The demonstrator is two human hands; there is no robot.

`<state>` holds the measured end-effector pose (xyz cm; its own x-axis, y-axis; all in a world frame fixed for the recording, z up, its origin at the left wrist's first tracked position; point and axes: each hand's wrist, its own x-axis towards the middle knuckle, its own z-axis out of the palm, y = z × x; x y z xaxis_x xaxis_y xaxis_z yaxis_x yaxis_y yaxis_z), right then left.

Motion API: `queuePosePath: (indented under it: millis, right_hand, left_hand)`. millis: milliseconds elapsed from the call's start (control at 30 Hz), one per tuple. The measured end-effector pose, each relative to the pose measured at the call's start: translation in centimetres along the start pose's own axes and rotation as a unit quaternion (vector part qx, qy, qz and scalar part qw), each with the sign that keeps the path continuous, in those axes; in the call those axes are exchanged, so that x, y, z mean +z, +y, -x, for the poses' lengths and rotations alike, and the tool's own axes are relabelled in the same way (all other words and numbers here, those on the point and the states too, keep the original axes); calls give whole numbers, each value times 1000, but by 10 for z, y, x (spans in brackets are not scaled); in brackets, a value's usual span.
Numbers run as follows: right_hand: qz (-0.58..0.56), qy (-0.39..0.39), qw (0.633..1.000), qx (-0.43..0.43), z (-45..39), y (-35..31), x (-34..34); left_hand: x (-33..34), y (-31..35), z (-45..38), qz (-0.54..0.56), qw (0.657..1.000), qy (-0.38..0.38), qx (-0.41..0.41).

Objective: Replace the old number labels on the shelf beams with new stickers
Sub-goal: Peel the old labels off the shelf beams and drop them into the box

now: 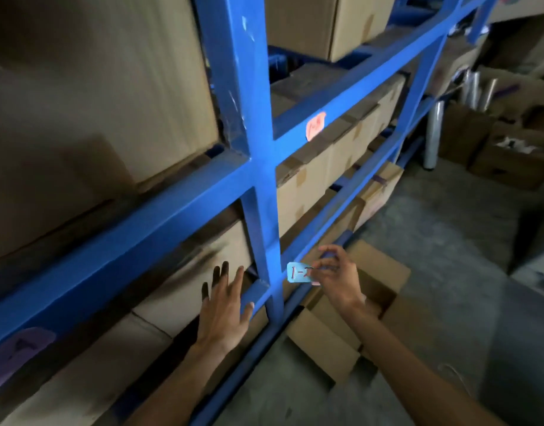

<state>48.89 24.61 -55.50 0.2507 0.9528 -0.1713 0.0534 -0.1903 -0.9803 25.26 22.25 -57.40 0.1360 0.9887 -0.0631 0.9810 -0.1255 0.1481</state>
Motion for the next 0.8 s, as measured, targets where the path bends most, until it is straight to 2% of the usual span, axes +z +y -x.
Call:
queuePosePath:
  millis: [233,467,667,800]
  right_hand:
    - [13,39,998,43,-20,96,-2]
    - [-26,61,994,92,-40,171,-2]
    - [-39,99,990,89,-53,218,0]
    - [-57,99,989,96,-58,233,2]
  left_hand:
    - [98,-5,-51,22,997,-73,8]
    - [178,-12,-76,14,995,-97,-9]
    - [213,-20,-73,-78,997,20,12]
    - [213,-16,-71,-81,997,9,-8]
